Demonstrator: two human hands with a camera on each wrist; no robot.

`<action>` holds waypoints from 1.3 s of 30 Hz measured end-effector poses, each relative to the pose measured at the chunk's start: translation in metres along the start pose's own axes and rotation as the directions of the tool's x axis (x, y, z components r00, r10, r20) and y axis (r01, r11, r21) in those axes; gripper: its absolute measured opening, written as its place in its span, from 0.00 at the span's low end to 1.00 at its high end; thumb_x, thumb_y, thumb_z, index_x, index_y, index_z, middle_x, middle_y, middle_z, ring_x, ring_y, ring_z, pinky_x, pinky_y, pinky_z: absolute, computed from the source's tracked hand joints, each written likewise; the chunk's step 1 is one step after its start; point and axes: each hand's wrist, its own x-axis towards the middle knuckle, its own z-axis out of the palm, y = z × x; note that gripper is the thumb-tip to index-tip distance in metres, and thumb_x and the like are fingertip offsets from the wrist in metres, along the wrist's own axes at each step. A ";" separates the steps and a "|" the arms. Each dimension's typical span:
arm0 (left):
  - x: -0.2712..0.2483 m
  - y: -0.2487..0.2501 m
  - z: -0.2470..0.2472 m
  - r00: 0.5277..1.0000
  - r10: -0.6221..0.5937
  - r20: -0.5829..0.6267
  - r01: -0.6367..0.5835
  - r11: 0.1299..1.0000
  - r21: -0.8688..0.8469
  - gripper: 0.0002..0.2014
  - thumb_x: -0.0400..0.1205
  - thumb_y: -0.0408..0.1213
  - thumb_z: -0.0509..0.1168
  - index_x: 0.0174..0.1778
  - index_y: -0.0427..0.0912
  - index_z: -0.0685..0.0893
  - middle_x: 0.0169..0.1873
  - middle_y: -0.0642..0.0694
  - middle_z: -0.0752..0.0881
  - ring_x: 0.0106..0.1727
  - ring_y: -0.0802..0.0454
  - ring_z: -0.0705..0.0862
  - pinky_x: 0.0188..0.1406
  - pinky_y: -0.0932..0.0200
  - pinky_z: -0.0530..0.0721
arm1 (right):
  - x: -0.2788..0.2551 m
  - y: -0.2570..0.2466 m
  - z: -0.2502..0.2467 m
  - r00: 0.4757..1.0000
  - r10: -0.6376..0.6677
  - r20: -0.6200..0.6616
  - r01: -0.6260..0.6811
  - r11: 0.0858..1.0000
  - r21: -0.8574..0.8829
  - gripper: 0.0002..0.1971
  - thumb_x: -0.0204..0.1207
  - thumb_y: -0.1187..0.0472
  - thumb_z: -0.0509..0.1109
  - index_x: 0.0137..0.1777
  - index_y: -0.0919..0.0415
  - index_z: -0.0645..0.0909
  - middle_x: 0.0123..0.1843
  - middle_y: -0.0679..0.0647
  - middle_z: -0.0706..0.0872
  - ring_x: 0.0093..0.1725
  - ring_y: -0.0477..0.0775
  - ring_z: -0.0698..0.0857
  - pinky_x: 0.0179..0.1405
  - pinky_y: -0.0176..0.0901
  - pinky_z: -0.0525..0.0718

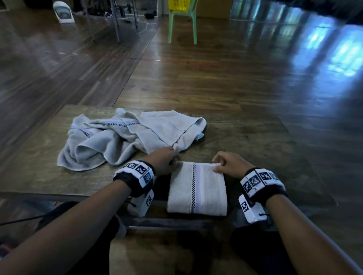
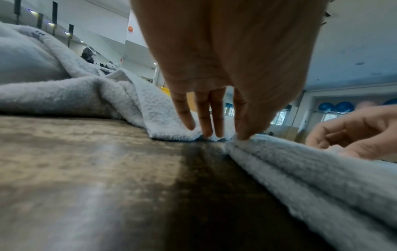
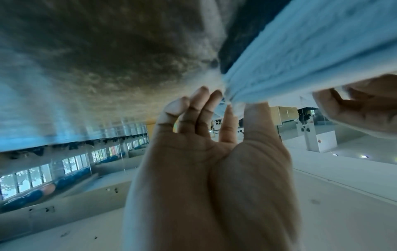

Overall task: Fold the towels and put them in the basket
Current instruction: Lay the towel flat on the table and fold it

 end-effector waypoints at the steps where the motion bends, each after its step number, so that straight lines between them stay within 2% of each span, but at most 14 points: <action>1: 0.001 0.000 0.000 1.000 0.030 -0.005 -0.030 0.999 -0.014 0.12 0.81 0.42 0.61 0.56 0.41 0.82 0.54 0.42 0.80 0.56 0.43 0.79 0.54 0.52 0.78 | 0.001 0.000 -0.002 1.000 -0.006 0.000 0.006 1.000 -0.028 0.10 0.73 0.55 0.73 0.53 0.53 0.80 0.41 0.45 0.78 0.44 0.46 0.79 0.42 0.40 0.77; 3: 0.004 0.003 -0.001 0.998 0.055 0.026 -0.055 0.998 -0.002 0.13 0.81 0.43 0.62 0.57 0.42 0.83 0.55 0.44 0.80 0.56 0.45 0.79 0.56 0.49 0.78 | 0.003 0.000 -0.004 1.000 -0.007 0.028 0.010 0.996 -0.093 0.09 0.73 0.54 0.72 0.53 0.51 0.82 0.45 0.47 0.80 0.49 0.49 0.81 0.51 0.46 0.81; 6: 0.008 0.010 -0.001 0.994 0.077 0.083 -0.083 0.993 0.084 0.13 0.82 0.43 0.62 0.58 0.43 0.83 0.57 0.45 0.80 0.58 0.46 0.79 0.54 0.54 0.78 | 0.004 0.000 -0.003 0.997 -0.002 0.081 0.014 0.987 -0.158 0.12 0.76 0.55 0.69 0.59 0.53 0.83 0.51 0.49 0.80 0.54 0.50 0.81 0.59 0.51 0.80; 10: 0.015 0.012 -0.001 0.996 0.053 0.076 -0.061 0.992 0.108 0.09 0.81 0.43 0.63 0.53 0.44 0.83 0.54 0.47 0.83 0.55 0.48 0.80 0.51 0.54 0.79 | 0.004 -0.002 -0.001 0.998 0.005 0.068 0.007 0.985 -0.171 0.09 0.77 0.56 0.68 0.56 0.53 0.81 0.55 0.52 0.83 0.54 0.52 0.82 0.57 0.52 0.82; 15: 0.017 0.013 -0.003 0.997 0.009 0.077 -0.014 0.999 0.053 0.03 0.82 0.41 0.61 0.48 0.47 0.77 0.49 0.47 0.83 0.48 0.49 0.79 0.44 0.56 0.76 | 0.003 -0.001 -0.004 0.998 -0.027 0.059 0.036 0.988 -0.153 0.04 0.76 0.55 0.65 0.50 0.49 0.75 0.52 0.52 0.84 0.48 0.53 0.84 0.51 0.56 0.84; 18: 0.017 0.012 -0.003 0.997 -0.011 0.073 0.010 1.000 0.018 0.03 0.83 0.41 0.60 0.47 0.47 0.74 0.48 0.46 0.82 0.46 0.49 0.78 0.43 0.55 0.75 | 0.002 -0.001 -0.006 0.998 -0.026 0.053 0.034 0.988 -0.149 0.04 0.77 0.55 0.63 0.50 0.48 0.73 0.52 0.50 0.83 0.48 0.53 0.83 0.52 0.58 0.84; 22: 0.017 0.012 -0.002 0.998 0.002 0.060 -0.005 0.999 0.044 0.06 0.82 0.41 0.61 0.51 0.45 0.78 0.50 0.46 0.83 0.49 0.49 0.79 0.45 0.54 0.77 | 0.003 -0.002 -0.008 1.000 0.014 0.021 -0.011 0.989 -0.148 0.09 0.76 0.52 0.67 0.53 0.51 0.75 0.48 0.49 0.83 0.48 0.51 0.83 0.51 0.52 0.84; 25: 0.015 0.011 -0.001 0.999 0.048 0.011 -0.048 0.999 0.020 0.08 0.82 0.43 0.61 0.53 0.46 0.79 0.51 0.48 0.82 0.51 0.50 0.79 0.45 0.56 0.76 | 0.004 -0.001 -0.013 1.000 0.031 -0.004 -0.031 0.999 -0.035 0.09 0.73 0.58 0.73 0.50 0.56 0.79 0.44 0.50 0.84 0.45 0.50 0.83 0.46 0.43 0.82; 27: 0.014 0.011 0.001 0.997 0.078 -0.027 -0.078 0.997 0.001 0.08 0.82 0.43 0.62 0.53 0.45 0.80 0.51 0.48 0.82 0.51 0.50 0.79 0.46 0.55 0.78 | 0.003 0.000 -0.016 1.000 -0.003 -0.002 0.003 0.999 -0.034 0.06 0.72 0.62 0.74 0.47 0.58 0.82 0.44 0.51 0.85 0.45 0.49 0.84 0.44 0.37 0.80; 29: 0.013 0.011 0.003 0.995 0.088 -0.040 -0.089 0.996 -0.006 0.06 0.81 0.41 0.63 0.50 0.44 0.80 0.49 0.47 0.82 0.50 0.49 0.79 0.47 0.54 0.80 | 0.002 0.000 -0.017 0.999 -0.053 -0.006 0.053 0.997 -0.050 0.04 0.73 0.63 0.73 0.47 0.59 0.83 0.45 0.50 0.86 0.46 0.47 0.84 0.46 0.37 0.81; 32: 0.013 0.011 0.003 0.997 0.067 -0.037 -0.067 0.998 -0.010 0.02 0.81 0.37 0.63 0.46 0.43 0.79 0.47 0.45 0.82 0.46 0.50 0.77 0.46 0.53 0.79 | 0.000 -0.001 -0.015 0.991 -0.129 -0.038 0.127 0.991 -0.039 0.02 0.73 0.64 0.72 0.44 0.59 0.82 0.46 0.51 0.86 0.47 0.48 0.84 0.50 0.42 0.84; 39: 0.014 0.011 0.001 0.998 -0.041 -0.039 0.036 0.990 -0.137 0.03 0.80 0.35 0.62 0.43 0.46 0.75 0.47 0.44 0.83 0.45 0.51 0.76 0.42 0.60 0.72 | 0.004 0.000 -0.009 0.987 -0.140 -0.077 0.140 0.990 -0.012 0.03 0.75 0.65 0.70 0.42 0.58 0.79 0.44 0.52 0.86 0.45 0.48 0.84 0.45 0.37 0.82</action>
